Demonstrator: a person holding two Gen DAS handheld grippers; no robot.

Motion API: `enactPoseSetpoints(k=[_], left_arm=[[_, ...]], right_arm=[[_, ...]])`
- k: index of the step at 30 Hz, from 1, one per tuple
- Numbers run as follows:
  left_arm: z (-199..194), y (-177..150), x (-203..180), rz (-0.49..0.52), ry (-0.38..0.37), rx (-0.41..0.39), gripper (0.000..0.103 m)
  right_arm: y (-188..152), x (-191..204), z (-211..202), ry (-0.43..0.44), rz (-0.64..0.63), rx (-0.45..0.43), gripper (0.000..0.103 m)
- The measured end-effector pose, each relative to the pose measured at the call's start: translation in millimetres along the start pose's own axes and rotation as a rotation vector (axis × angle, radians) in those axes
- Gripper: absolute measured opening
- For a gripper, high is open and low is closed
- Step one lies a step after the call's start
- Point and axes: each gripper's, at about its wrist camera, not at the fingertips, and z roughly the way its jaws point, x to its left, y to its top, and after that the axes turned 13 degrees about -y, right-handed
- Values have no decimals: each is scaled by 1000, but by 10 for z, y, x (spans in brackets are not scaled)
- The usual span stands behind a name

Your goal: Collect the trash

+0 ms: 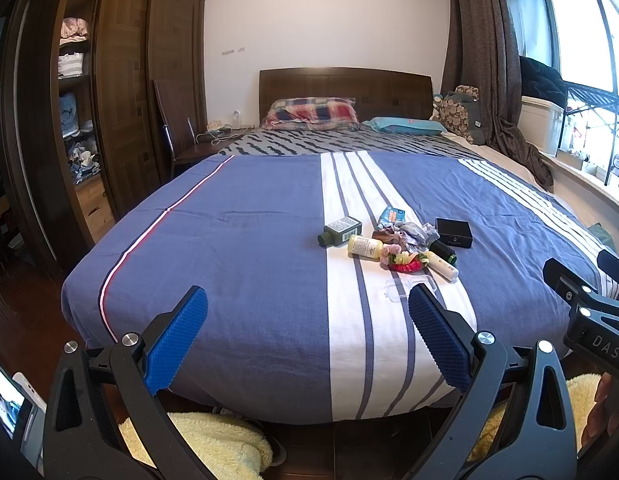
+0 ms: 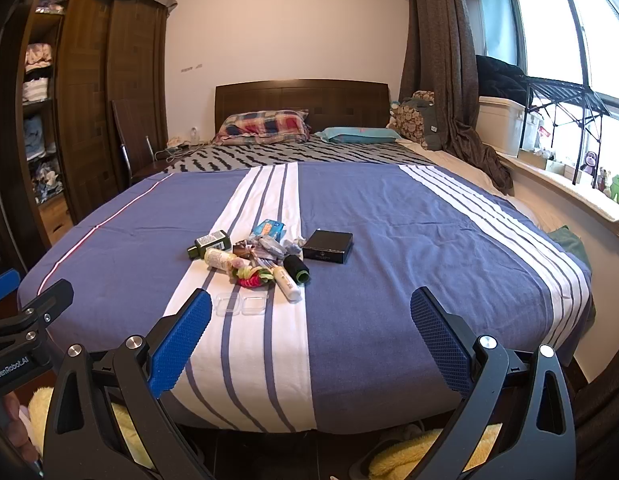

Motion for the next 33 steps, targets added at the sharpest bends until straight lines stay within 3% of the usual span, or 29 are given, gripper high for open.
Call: enactPoseSetpoints(k=[19, 33], left_arm=[[129, -103, 23, -3, -3, 27, 95], [631, -264, 57, -2, -18, 129, 95]], right_arm=[[-54, -21, 67, 4, 9, 11, 100], [-242, -23, 569, -50, -33, 57, 100]])
